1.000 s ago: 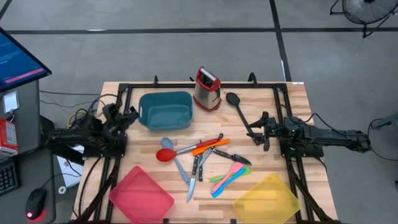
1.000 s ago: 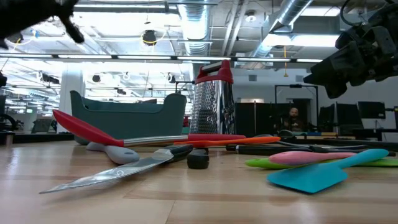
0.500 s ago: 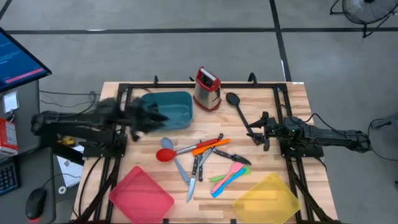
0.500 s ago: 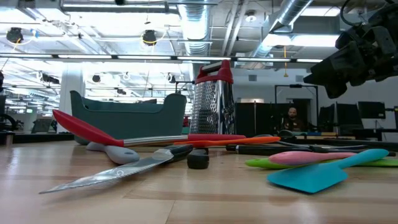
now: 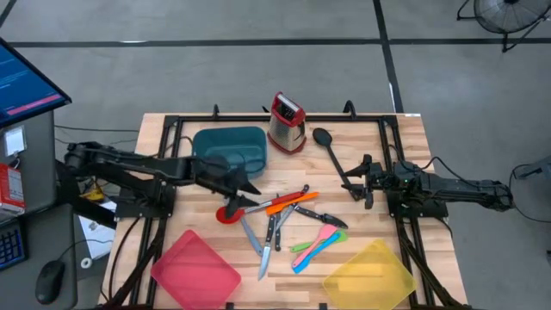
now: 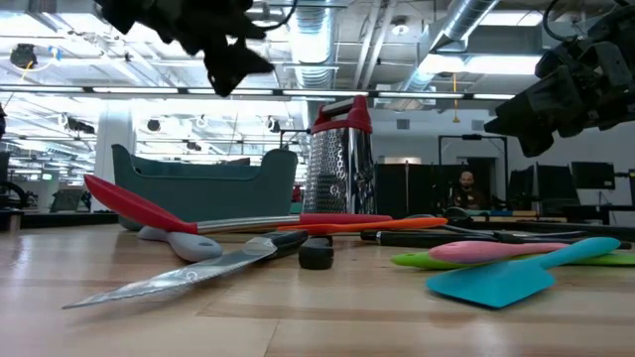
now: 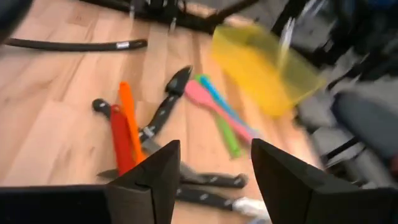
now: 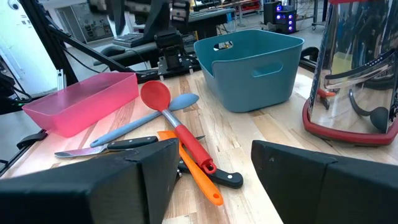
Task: Pick & Place Kitchen Items
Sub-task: Put the red serving spoon into the blue bin
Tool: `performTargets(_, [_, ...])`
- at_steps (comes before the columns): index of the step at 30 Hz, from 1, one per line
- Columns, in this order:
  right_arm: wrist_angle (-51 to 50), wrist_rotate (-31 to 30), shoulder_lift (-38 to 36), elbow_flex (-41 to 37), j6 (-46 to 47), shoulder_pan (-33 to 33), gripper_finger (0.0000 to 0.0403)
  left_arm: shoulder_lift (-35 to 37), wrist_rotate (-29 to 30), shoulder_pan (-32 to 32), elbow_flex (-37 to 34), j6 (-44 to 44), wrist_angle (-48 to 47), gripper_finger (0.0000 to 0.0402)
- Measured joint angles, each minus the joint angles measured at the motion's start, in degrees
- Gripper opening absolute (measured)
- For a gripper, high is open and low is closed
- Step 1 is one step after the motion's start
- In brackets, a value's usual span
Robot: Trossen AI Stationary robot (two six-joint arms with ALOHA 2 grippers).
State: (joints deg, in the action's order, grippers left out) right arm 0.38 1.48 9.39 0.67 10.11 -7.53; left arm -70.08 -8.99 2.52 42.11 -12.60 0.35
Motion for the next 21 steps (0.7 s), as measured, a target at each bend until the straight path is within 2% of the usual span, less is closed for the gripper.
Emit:
performTargets(4, [0.0,0.01,0.0,0.02,0.0,0.0,0.0214,-3.11,9.48,3.9,0.02,5.9,-0.17,0.0182])
performTargets(6, [0.0,0.0,0.0,0.02,0.0,0.0,0.0214,-4.63,12.42,5.15,0.02,6.66,-0.4,0.0185])
performTargets(13, [0.01,0.01,0.0,0.01,-0.01,0.0,0.0214,-11.42,16.96,8.43,0.02,6.34,-0.23,0.0197])
performTargets(21, [0.02,0.02,0.02,0.0,0.0,0.0,0.0214,-17.74,22.38,8.69,0.02,5.76,4.43,0.02])
